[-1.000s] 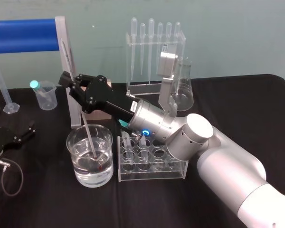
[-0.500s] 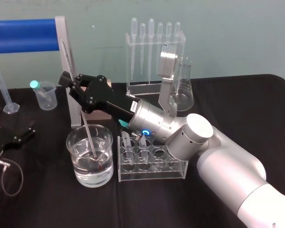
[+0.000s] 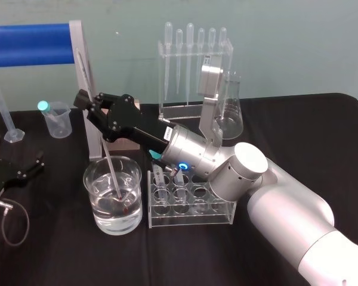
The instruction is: Hold the thermometer with one hand and immerse one end into the beaker, then reinsert it into the test tube rack.
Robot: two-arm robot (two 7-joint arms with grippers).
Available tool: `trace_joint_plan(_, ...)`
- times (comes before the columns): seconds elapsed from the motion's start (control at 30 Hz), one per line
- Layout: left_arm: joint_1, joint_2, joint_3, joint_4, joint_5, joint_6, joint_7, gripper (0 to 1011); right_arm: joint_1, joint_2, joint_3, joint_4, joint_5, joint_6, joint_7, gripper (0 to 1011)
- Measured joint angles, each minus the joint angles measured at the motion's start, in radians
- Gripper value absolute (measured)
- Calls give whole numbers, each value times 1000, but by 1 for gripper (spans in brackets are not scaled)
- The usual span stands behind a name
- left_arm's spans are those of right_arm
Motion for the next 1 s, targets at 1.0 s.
trace_joint_plan(1.0,0,0,0,0,0,0,0,1008,0,0,0,0,0,0,0,56)
